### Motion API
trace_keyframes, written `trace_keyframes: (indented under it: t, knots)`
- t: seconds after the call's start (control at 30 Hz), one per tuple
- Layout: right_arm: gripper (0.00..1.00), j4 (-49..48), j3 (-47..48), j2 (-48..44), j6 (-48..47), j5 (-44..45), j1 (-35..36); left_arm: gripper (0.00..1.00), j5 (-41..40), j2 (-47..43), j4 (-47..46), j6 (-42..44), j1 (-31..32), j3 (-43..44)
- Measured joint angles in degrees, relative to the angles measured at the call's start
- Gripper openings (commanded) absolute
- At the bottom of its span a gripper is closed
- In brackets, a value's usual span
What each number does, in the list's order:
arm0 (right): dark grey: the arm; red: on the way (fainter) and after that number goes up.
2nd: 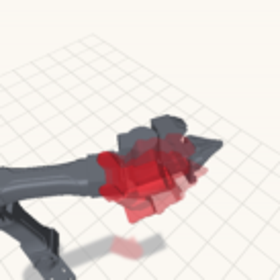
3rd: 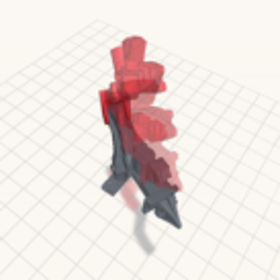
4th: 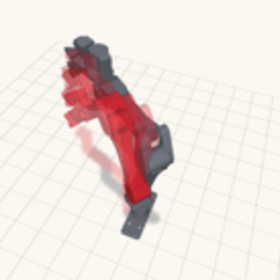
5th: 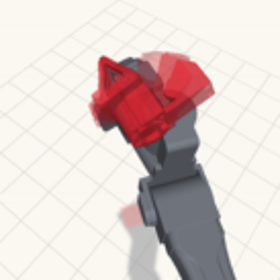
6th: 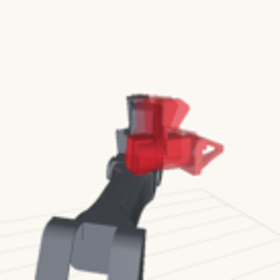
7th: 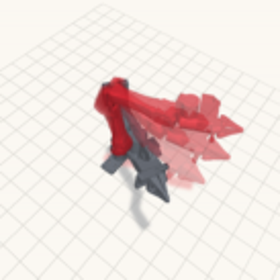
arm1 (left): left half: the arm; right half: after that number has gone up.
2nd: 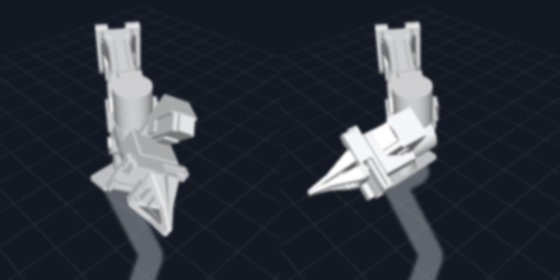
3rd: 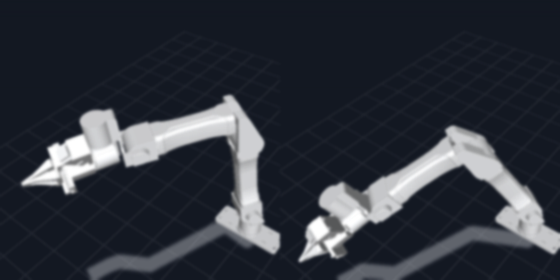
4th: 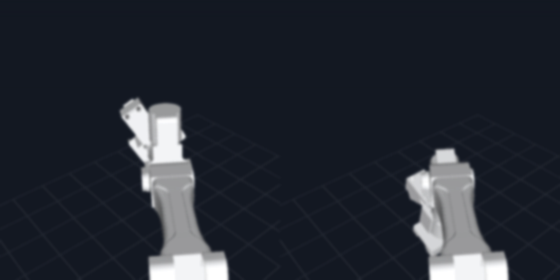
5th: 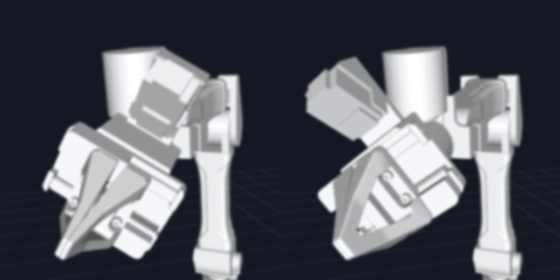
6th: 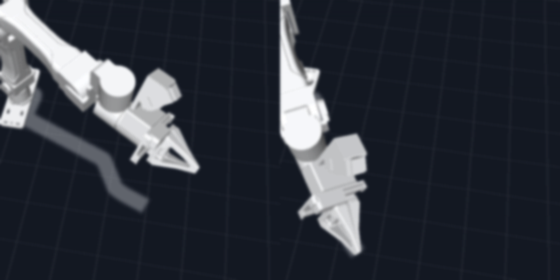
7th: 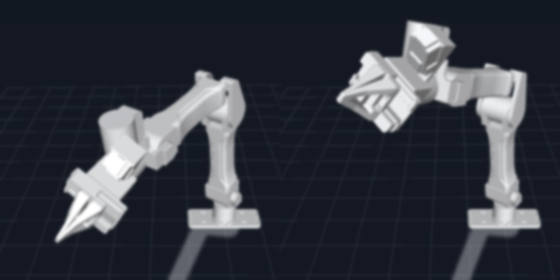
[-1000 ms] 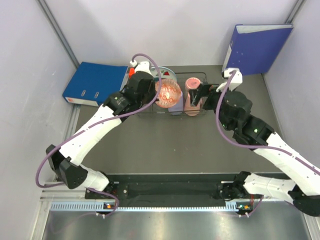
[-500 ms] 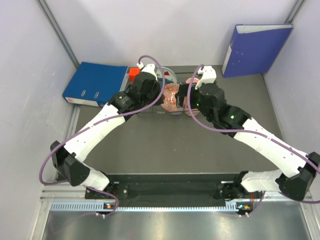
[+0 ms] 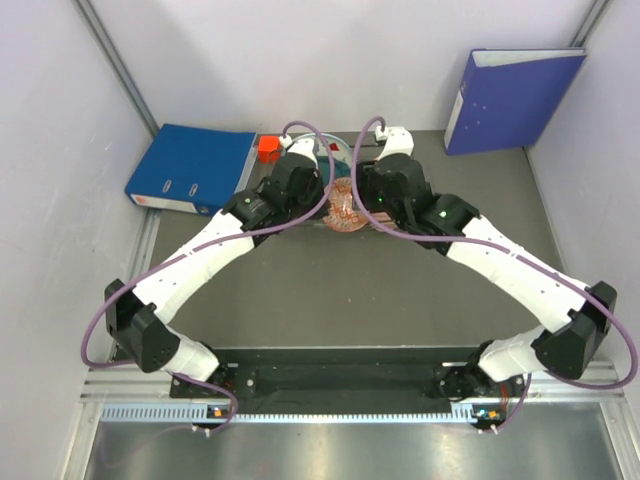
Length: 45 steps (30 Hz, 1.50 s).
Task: Unload the mixed dishes from the dish rack
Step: Pick up the bowl from the dish rack, then place the bowl at the center of the board.
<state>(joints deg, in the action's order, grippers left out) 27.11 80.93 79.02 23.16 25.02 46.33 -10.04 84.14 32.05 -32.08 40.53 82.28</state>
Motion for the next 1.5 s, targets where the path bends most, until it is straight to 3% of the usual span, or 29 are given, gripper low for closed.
trace_keyframes:
  t: [0.23, 0.4, 0.47, 0.63, 0.67, 0.73, 0.77, 0.83, 0.87, 1.13, 1.23, 1.33, 1.43, 1.5]
  knots:
    - [0.55, 3.39, 0.61, 2.54, 0.11, -1.11, -0.39, 0.00, -0.11, -0.11, -1.25, 0.04, 0.28, -0.44]
    - [0.21, 4.33, 0.50, 2.89, 0.68, -1.70, -0.50, 0.00, -0.39, -0.90, -1.75, 0.07, 0.37, -0.46]
    - [0.00, 4.37, 0.46, 2.89, 0.52, -1.90, -0.74, 0.00, -0.63, -1.42, -1.81, 0.17, 0.39, -0.48]
    - [0.00, 3.34, -0.09, 2.67, 2.89, -2.23, -1.84, 0.00, -2.25, -2.25, -2.51, -0.22, 0.50, -1.46]
    - [0.00, 3.15, -0.52, 2.45, 3.08, -2.29, -1.86, 0.07, -2.29, -2.25, -2.56, -0.26, 0.50, -1.64]
    - [0.00, 2.93, -1.20, 1.97, 3.32, -2.29, -1.88, 0.51, -2.34, -2.25, -2.58, -0.24, 0.70, -1.81]
    - [0.00, 2.99, -1.44, 1.66, 3.28, -2.25, -1.90, 0.66, -2.29, -2.25, -2.58, 0.09, 0.81, -1.84]
    - [0.00, 4.52, -1.49, 1.05, 2.32, -2.01, -2.12, 0.92, -2.54, -2.34, -3.02, 0.42, 0.85, -1.81]
    - [0.00, 5.44, -1.51, 0.70, 1.97, -1.84, -2.43, 0.99, -2.93, -2.38, -3.26, 0.37, 0.83, -1.73]
    - [0.00, 8.81, -1.31, -3.13, 0.92, -0.94, -5.35, 0.99, -5.27, -2.40, -4.28, -0.44, 0.98, -0.09]
    - [0.00, 9.03, -1.31, -4.50, 1.55, -4.39, -9.46, 0.99, -5.75, -2.69, -5.60, -1.75, 1.55, 0.20]
    - [0.00, 9.77, -1.33, -6.34, 4.26, -10.75, -22.82, 0.99, -9.77, -4.85, -6.23, -2.97, 1.90, -0.35]
    - [0.00, 9.60, -1.44, -7.74, 8.72, -10.08, -36.33, 0.99, -14.93, -9.46, -6.34, -4.44, 0.55, -3.58]
    - [0.00, 8.81, -2.36, -8.50, 12.33, -10.32, -40.92, 0.99, -17.44, -12.74, -6.34, -5.57, -0.07, -6.08]
